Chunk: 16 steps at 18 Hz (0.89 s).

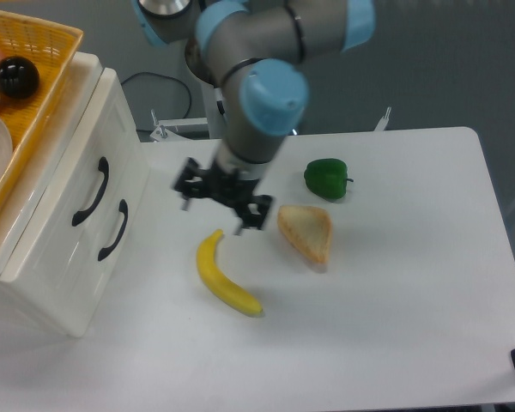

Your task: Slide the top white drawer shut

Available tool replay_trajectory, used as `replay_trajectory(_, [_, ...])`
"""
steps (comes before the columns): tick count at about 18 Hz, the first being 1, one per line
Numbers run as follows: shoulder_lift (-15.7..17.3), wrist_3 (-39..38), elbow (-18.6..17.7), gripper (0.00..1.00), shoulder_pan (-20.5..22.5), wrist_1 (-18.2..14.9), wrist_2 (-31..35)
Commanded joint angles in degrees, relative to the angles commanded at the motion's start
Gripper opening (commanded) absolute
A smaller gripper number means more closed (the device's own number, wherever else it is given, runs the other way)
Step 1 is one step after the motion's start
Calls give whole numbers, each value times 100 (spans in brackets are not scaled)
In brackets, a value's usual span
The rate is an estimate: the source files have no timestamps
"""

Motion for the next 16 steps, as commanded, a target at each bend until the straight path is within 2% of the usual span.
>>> replay_trajectory(1, [-36,9,9,100,149,142,88])
replay_trajectory(3, [-132,35,105,100,518,161,333])
replay_trajectory(5, [-255,402,176,100,870,178,457])
replay_trajectory(9, [-562,2569,237,100,1424,178,940])
replay_trajectory(13, [-888,4645,281,100,1978,196,976])
replay_trajectory(16, [-1055,5964,299,100,2102,187,1221])
